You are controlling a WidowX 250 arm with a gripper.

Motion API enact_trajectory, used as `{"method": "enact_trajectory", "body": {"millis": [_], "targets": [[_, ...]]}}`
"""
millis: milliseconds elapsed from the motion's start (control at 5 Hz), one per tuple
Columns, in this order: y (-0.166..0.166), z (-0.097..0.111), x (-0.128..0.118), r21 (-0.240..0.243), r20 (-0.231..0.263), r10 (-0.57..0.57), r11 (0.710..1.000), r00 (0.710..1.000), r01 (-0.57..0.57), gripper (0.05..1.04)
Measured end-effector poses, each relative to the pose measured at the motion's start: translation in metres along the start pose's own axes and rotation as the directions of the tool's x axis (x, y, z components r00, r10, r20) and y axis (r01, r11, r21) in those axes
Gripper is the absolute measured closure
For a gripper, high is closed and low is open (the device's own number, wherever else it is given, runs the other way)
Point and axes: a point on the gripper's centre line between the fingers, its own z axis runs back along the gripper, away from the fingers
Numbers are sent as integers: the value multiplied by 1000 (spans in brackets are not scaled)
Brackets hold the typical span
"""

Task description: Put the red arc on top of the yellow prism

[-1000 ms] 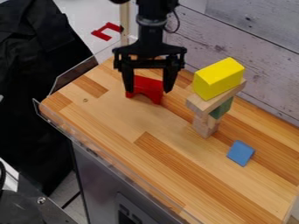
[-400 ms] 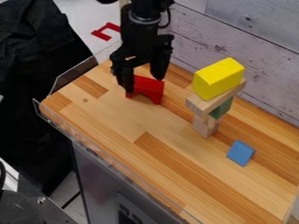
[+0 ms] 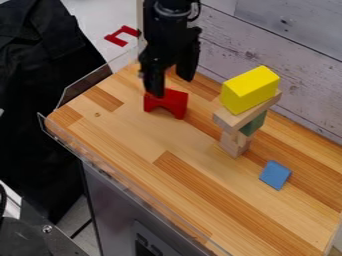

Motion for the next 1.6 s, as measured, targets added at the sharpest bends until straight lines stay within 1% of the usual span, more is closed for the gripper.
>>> {"method": "enact_trajectory", "body": {"millis": [200,400,800,1000,1200,1400,1600], "targets": [[-2,0,5,-11,-9,75,997,997,-75,85],[-1,-6,7,7,-24,122,993,992,-122,85],[-2,-10,15,-18,-59,246,969,968,-247,85],[-2,-22,14,5,-86,282,959,956,-282,85],[-1,-34,13,46,-97,293,956,951,-290,85],[-3,-40,13,61,-107,304,952,947,-298,85],[-1,-50,11,84,-127,307,951,943,-298,85]]}}
